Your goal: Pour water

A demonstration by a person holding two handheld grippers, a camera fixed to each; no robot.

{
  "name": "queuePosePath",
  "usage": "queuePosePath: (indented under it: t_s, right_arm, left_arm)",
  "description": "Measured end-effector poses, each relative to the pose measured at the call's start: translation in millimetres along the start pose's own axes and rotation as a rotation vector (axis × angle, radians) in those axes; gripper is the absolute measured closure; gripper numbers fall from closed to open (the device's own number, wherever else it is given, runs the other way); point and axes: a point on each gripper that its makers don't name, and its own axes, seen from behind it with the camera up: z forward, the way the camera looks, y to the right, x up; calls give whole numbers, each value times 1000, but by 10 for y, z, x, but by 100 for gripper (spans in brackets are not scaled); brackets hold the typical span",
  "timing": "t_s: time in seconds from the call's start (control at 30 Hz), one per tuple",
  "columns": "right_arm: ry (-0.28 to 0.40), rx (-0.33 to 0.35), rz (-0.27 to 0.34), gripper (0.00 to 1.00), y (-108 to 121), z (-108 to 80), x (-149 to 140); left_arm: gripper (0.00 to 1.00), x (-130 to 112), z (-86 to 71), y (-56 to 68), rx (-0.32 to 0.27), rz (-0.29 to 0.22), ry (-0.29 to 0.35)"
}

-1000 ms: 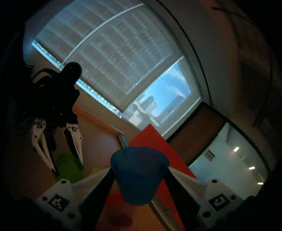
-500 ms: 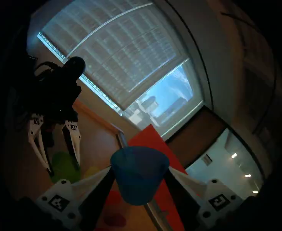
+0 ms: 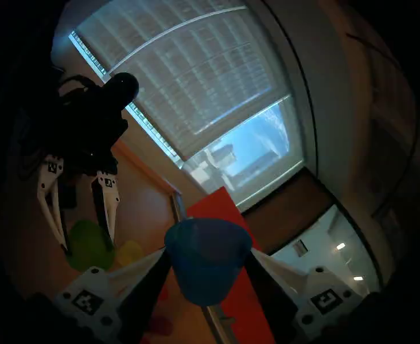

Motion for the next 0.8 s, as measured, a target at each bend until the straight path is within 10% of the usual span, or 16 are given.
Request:
queuePosePath:
  t_s: [0.8]
  right_arm:
    - [-7, -12, -161, 11, 7, 58, 73]
  left_arm:
    - [11, 11, 21, 17, -9, -8, 7]
